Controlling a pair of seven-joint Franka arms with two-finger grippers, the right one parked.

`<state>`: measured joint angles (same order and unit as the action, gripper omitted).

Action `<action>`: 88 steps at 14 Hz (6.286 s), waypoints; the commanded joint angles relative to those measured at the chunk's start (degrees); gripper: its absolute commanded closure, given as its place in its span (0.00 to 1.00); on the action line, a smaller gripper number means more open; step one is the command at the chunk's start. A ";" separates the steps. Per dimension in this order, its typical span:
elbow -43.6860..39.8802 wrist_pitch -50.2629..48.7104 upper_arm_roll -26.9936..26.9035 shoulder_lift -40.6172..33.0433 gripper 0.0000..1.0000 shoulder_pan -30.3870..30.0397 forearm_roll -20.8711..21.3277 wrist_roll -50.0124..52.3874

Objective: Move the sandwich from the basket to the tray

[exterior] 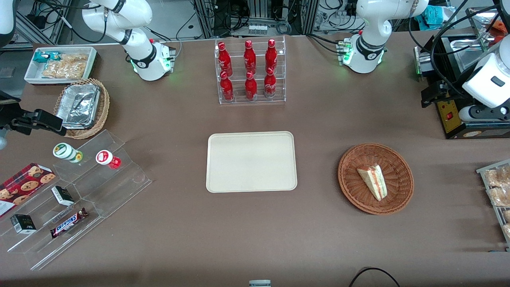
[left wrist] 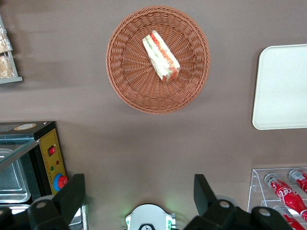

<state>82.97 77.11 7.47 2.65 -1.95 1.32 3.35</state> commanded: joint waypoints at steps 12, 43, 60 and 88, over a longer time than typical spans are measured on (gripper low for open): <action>5.52 4.61 0.18 4.99 0.00 1.25 0.00 18.76; 7.49 30.58 13.16 26.53 0.80 1.34 6.85 51.20; -17.40 30.38 16.44 51.31 0.76 32.98 13.00 47.46; 9.14 13.89 16.35 9.59 0.00 3.63 12.92 33.21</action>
<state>87.83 94.18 23.53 19.27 2.63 14.17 37.13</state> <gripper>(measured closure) 0.004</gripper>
